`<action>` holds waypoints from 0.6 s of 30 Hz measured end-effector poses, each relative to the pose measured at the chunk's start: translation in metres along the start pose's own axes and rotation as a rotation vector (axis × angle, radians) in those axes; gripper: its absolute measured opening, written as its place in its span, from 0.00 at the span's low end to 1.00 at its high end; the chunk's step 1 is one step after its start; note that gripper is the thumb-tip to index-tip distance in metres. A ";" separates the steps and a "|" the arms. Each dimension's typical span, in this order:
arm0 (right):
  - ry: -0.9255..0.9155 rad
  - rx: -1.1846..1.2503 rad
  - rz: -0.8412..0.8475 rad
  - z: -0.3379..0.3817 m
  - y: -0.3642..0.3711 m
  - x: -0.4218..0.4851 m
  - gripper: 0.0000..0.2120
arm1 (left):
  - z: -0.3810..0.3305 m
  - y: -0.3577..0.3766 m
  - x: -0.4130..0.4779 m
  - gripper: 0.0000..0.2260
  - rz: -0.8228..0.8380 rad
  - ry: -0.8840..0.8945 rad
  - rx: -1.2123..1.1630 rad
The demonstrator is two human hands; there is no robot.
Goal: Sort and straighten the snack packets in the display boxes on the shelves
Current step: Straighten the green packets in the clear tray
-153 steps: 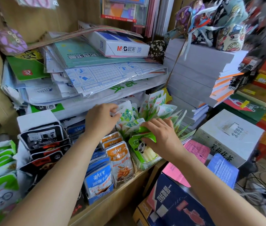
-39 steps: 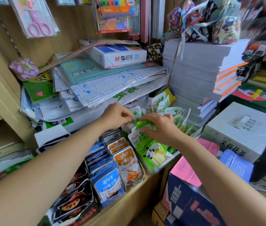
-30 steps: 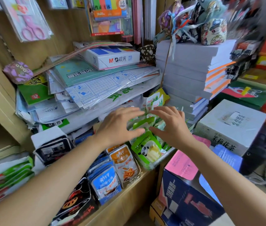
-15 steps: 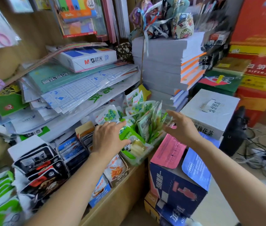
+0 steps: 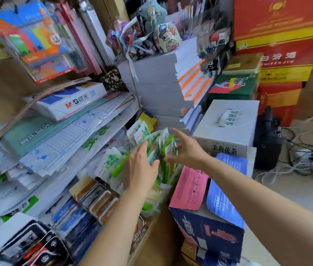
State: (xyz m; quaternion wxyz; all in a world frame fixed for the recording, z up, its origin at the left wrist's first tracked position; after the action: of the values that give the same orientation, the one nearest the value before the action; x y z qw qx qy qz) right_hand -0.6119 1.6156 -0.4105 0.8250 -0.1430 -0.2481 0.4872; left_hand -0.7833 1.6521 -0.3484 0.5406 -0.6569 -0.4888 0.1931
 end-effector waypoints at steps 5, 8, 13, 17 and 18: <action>-0.004 -0.039 0.031 0.001 0.009 0.007 0.53 | 0.018 0.007 0.027 0.06 -0.009 -0.028 0.053; -0.035 -0.111 0.000 0.001 0.009 0.013 0.47 | 0.030 0.010 0.037 0.18 -0.020 -0.044 -0.019; -0.102 -0.184 -0.118 0.008 -0.005 0.020 0.39 | 0.037 0.011 0.037 0.15 -0.143 -0.118 -0.198; -0.150 -0.275 -0.077 0.010 -0.004 0.019 0.45 | 0.020 0.019 0.043 0.14 -0.147 -0.079 -0.269; -0.151 -0.286 -0.052 0.008 -0.001 0.018 0.47 | 0.018 0.022 0.045 0.14 -0.127 -0.055 -0.253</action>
State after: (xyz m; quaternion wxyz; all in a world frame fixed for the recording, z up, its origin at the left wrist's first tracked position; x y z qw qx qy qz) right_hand -0.6084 1.6307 -0.3983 0.7875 -0.2153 -0.3798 0.4350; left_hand -0.7682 1.7014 -0.3618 0.4511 -0.6820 -0.5645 0.1132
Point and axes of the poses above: each hand's wrist, its own x-axis towards the middle knuckle, its own y-axis out of the palm, z = x × y, the point moved 8 cm from there along x, towards the middle knuckle, and after that the axes turned 5 degrees about -y, right-handed, at the moved point
